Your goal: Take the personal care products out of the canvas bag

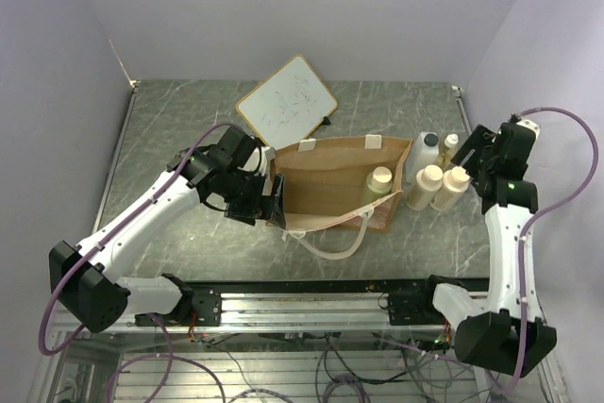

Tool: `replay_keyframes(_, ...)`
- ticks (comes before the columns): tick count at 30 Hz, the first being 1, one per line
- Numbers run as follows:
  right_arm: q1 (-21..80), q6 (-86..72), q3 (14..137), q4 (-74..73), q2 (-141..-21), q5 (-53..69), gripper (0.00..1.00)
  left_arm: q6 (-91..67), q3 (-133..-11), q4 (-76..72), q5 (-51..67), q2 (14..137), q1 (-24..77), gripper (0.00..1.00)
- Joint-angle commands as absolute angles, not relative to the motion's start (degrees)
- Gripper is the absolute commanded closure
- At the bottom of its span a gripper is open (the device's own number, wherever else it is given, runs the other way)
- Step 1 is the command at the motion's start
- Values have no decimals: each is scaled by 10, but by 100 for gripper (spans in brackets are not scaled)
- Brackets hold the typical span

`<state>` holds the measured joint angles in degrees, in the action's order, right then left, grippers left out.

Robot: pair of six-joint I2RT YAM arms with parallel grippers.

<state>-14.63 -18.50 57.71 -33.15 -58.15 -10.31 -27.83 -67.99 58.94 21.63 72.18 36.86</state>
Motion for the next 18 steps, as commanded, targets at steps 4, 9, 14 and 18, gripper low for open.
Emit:
replay_keyframes(4,-144,-211,655,-412,-557,128,26,-289,-673,573,239,711,371,1)
replay_keyframes(9,-105,-237,699,-416,-559,271,27,-296,-667,566,243,707,371,1)
replay_keyframes(14,17,-272,721,-405,-560,324,28,-309,-654,551,253,703,371,1)
replay_keyframes(18,112,-269,747,-436,-585,309,28,-317,-650,543,258,701,371,1)
